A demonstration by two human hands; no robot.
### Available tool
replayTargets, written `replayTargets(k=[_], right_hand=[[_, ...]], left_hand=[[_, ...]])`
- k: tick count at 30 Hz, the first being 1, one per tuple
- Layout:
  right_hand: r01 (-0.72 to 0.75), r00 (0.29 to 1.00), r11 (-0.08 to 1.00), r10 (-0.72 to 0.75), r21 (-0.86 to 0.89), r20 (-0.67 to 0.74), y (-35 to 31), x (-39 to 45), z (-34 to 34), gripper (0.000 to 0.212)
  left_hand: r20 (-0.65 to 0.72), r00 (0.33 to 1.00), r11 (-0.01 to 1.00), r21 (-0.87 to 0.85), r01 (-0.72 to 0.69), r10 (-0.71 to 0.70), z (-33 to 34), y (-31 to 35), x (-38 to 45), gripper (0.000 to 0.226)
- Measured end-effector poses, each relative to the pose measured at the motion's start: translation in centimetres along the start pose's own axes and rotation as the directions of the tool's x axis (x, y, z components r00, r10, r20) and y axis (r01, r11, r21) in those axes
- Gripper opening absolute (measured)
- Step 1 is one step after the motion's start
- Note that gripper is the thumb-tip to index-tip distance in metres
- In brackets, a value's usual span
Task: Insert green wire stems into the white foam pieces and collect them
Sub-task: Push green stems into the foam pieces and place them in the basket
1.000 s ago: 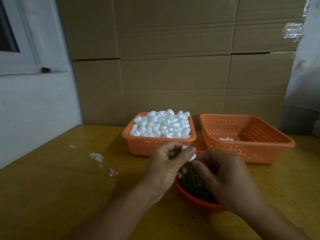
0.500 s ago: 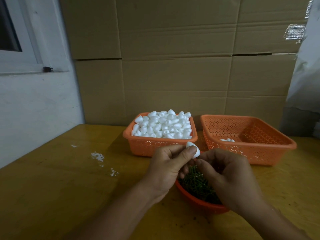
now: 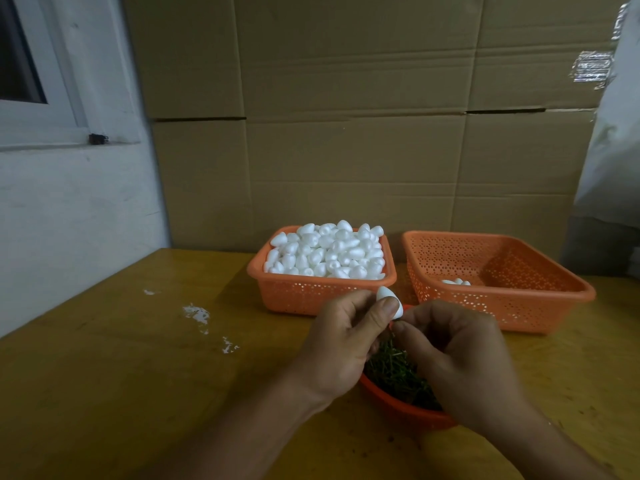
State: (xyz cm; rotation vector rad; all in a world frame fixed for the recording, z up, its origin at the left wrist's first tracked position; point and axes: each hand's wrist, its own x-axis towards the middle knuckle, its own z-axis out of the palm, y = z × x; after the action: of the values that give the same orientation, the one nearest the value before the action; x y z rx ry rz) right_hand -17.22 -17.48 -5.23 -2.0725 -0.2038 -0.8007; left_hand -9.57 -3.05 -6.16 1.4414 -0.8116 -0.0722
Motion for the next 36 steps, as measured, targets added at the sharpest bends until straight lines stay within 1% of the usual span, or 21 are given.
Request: replayTargets(k=[2, 5, 8, 10, 12, 15, 19, 21, 23, 25, 28, 30, 31, 36], right_hand=[[-0.012, 1.000, 1.000, 0.012, 0.002, -0.008, 0.1, 0.0, 0.0, 0.021], [-0.045, 0.999, 0.997, 0.045, 0.055, 0.001, 0.3, 0.1, -0.1, 0.022], [-0.070, 0.998, 0.992, 0.068, 0.107, 0.017, 0.2, 0.2, -0.1, 0.023], [-0.106, 0.994, 0.986, 0.107, 0.125, 0.001, 0.3, 0.4, -0.2, 0.022], [-0.142, 0.989, 0.986, 0.145, 0.091, -0.033, 0.6, 0.9, -0.6, 0.019], [-0.189, 0.976, 0.982, 0.188, -0.002, -0.110, 1.5, 2.2, -1.8, 0.012], [-0.289, 0.945, 0.943, 0.252, -0.166, -0.210, 3.7, 5.5, -3.9, 0.010], [-0.342, 0.927, 0.904, 0.281, -0.258, -0.247, 5.1, 7.4, -4.8, 0.011], [-0.382, 0.921, 0.847, 0.318, -0.370, -0.224, 6.4, 9.2, -5.5, 0.013], [-0.439, 0.898, 0.764, 0.397, -0.473, -0.191, 7.4, 10.5, -6.0, 0.023], [-0.504, 0.830, 0.603, 0.536, -0.619, -0.154, 8.6, 11.9, -6.5, 0.047], [-0.528, 0.795, 0.539, 0.586, -0.656, -0.159, 9.1, 12.5, -6.6, 0.061], [-0.539, 0.783, 0.520, 0.599, -0.663, -0.166, 9.4, 12.8, -6.6, 0.063], [-0.585, 0.720, 0.460, 0.674, -0.668, -0.166, 10.2, 13.2, -6.6, 0.055]], left_hand=[[-0.016, 1.000, 1.000, -0.013, 0.011, -0.011, 0.1, 0.0, 0.0, 0.027], [-0.029, 0.999, 1.000, -0.012, 0.017, -0.018, 0.1, -0.1, 0.1, 0.030], [-0.016, 1.000, 1.000, -0.016, 0.008, -0.009, 0.0, -0.2, 0.0, 0.030], [0.001, 1.000, 1.000, -0.017, 0.000, 0.000, 0.0, -0.3, 0.0, 0.024], [0.017, 1.000, 1.000, -0.027, 0.002, -0.001, 0.0, -0.3, -0.1, 0.018], [0.011, 1.000, 1.000, -0.004, 0.010, -0.010, -0.2, -0.4, -0.2, 0.021], [0.005, 1.000, 0.999, 0.051, 0.008, -0.008, -0.1, -0.5, -0.3, 0.011], [0.015, 1.000, 0.998, 0.055, 0.002, -0.003, -0.1, -0.5, -0.3, 0.006], [0.023, 1.000, 0.998, 0.061, -0.010, 0.009, -0.1, -0.5, -0.3, 0.006], [0.026, 1.000, 0.998, 0.060, -0.020, 0.018, -0.1, -0.5, -0.3, 0.009], [0.017, 1.000, 0.998, 0.059, -0.016, 0.015, -0.1, -0.5, -0.2, 0.011], [0.012, 1.000, 0.998, 0.056, -0.011, 0.010, -0.1, -0.6, -0.1, 0.011], [0.012, 1.000, 0.998, 0.060, -0.008, 0.008, -0.1, -0.6, 0.0, 0.011], [0.020, 1.000, 0.997, 0.079, 0.001, -0.002, -0.2, -0.8, -0.1, 0.011]])
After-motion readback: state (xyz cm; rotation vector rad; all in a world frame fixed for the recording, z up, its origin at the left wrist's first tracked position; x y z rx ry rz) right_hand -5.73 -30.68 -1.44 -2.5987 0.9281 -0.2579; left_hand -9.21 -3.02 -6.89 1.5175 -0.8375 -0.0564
